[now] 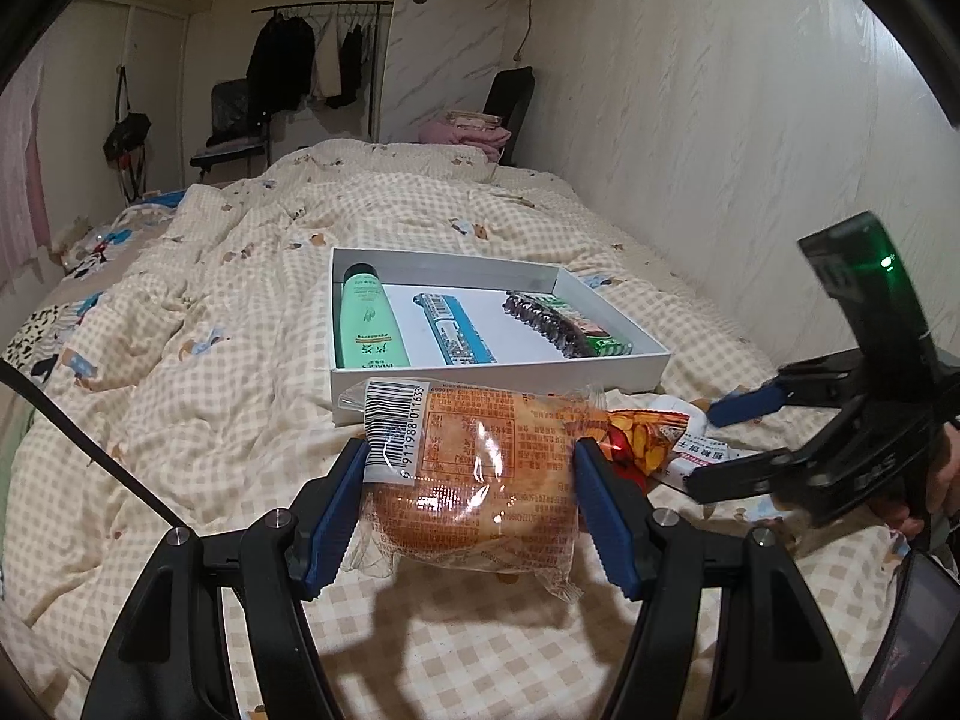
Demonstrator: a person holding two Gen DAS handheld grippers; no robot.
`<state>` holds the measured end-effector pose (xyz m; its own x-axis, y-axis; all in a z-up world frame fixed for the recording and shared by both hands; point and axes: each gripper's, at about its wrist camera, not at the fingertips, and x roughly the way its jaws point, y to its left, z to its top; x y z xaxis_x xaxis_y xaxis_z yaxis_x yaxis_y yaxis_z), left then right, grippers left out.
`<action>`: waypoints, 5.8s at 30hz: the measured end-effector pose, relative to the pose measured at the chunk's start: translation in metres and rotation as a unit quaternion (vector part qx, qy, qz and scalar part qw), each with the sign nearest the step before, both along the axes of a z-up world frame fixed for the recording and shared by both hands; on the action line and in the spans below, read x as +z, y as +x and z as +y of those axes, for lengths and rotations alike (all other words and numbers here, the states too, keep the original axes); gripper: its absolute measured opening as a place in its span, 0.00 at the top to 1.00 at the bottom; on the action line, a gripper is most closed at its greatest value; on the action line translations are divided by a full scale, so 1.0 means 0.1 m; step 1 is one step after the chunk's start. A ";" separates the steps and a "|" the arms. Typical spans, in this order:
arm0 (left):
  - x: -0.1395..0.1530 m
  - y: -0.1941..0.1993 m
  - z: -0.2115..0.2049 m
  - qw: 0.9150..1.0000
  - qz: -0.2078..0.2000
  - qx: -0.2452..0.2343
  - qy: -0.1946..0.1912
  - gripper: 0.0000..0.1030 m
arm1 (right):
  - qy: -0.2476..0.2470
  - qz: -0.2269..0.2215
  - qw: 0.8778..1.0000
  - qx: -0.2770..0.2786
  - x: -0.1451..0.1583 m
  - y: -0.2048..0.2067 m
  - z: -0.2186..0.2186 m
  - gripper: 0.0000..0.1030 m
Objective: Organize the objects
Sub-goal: 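Grasp the white biscuit packet with the right gripper while the left holds the bun, then lift the biscuit packet and carry it over the white box with the right gripper, then lower the bun and biscuit packet into the white box, opening both grippers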
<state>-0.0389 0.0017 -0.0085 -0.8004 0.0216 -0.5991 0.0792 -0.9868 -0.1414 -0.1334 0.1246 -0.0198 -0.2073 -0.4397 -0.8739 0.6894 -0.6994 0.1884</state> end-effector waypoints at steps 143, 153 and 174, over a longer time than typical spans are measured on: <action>-0.26 -1.70 -0.14 0.986 -0.123 0.014 -0.111 0.30 | -0.075 0.005 0.991 -0.107 -0.32 -1.20 -0.44 0.54; -0.18 -1.56 -0.32 0.993 -0.117 0.011 -0.033 0.27 | -0.110 0.001 0.989 -0.099 -0.21 -1.17 -0.35 0.23; 0.75 -0.71 -0.27 0.997 0.060 0.019 -0.052 0.19 | -0.190 0.123 0.971 -0.077 0.85 -0.65 0.21 0.15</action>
